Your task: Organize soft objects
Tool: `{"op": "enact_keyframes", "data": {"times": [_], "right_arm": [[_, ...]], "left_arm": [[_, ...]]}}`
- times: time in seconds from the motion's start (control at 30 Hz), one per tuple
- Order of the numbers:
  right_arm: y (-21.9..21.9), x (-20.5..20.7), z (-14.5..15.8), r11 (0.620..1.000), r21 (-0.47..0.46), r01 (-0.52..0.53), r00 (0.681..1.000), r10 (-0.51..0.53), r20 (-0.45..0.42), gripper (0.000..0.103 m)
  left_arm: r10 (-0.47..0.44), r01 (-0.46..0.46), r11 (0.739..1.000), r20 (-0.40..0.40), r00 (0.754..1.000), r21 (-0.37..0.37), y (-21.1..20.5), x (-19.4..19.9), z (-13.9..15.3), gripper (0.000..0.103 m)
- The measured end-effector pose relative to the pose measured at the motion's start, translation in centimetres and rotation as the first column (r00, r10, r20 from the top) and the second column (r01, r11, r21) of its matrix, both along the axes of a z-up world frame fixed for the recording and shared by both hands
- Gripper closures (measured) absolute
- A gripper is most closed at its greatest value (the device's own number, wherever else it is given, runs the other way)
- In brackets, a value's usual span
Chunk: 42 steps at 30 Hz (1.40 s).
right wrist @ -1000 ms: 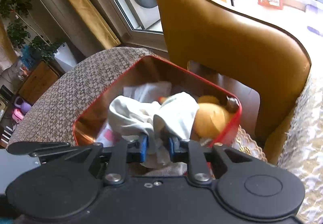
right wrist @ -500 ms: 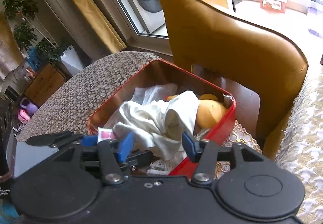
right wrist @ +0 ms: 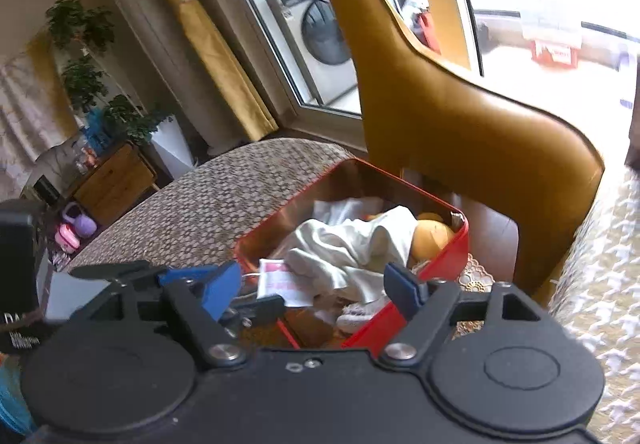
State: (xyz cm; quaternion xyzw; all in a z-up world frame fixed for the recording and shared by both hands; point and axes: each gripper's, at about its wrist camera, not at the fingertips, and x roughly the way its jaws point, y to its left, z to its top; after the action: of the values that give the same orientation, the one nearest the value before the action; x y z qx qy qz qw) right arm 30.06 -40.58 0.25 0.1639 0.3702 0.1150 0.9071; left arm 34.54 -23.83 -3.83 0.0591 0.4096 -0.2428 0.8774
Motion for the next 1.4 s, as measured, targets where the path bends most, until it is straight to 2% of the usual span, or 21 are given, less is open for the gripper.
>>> {"op": "enact_keyframes", "data": {"times": [0.27, 0.37, 0.43, 0.57, 0.67, 0.73, 1.03, 1.27, 1.4], "right_arm": [[2.3, -4.5, 2.6, 0.995, -0.093, -0.039, 0.992, 0.05, 0.119, 0.016], [3.4, -6.7, 3.5, 0.987, -0.154, -0.037, 0.982, 0.065, 0.178, 0.012], [4.0, -8.2, 4.0, 0.985, -0.168, -0.035, 0.974, 0.071, 0.214, 0.009], [5.0, -10.7, 4.7, 0.979, -0.203, -0.022, 0.959, 0.079, 0.274, 0.006], [5.7, -12.5, 5.1, 0.98, -0.201, 0.006, 0.947, 0.059, 0.317, 0.003], [6.0, -13.4, 5.2, 0.979, -0.204, 0.027, 0.94, 0.045, 0.339, 0.001], [6.1, -16.0, 4.2, 0.978, -0.176, 0.116, 0.933, -0.046, 0.357, 0.0], [6.8, -17.6, 4.6, 0.976, -0.183, 0.12, 0.926, -0.043, 0.375, 0.0], [7.1, -18.7, 4.8, 0.975, -0.187, 0.119, 0.922, -0.038, 0.385, 0.0]], "left_arm": [[0.045, -0.042, 0.998, 0.08, 0.996, -0.045, 3.5, -4.0, 3.4, 0.024], [0.061, -0.054, 0.996, 0.09, 0.994, -0.072, 4.8, -5.8, 4.3, 0.023], [0.066, -0.056, 0.994, 0.103, 0.992, -0.091, 5.8, -7.1, 4.9, 0.019], [0.078, -0.063, 0.992, 0.14, 0.987, -0.109, 7.4, -9.7, 5.9, 0.019], [0.09, -0.073, 0.99, 0.146, 0.985, -0.121, 8.5, -11.3, 6.4, 0.013], [0.098, -0.077, 0.988, 0.152, 0.984, -0.137, 9.0, -12.4, 6.6, 0.001], [0.104, -0.062, 0.979, 0.21, 0.972, -0.197, 10.7, -17.6, 7.5, 0.0], [0.099, -0.046, 0.979, 0.264, 0.959, -0.197, 10.7, -20.6, 8.1, 0.0], [0.101, -0.043, 0.975, 0.261, 0.96, -0.218, 11.1, -21.4, 8.1, 0.0]]}}
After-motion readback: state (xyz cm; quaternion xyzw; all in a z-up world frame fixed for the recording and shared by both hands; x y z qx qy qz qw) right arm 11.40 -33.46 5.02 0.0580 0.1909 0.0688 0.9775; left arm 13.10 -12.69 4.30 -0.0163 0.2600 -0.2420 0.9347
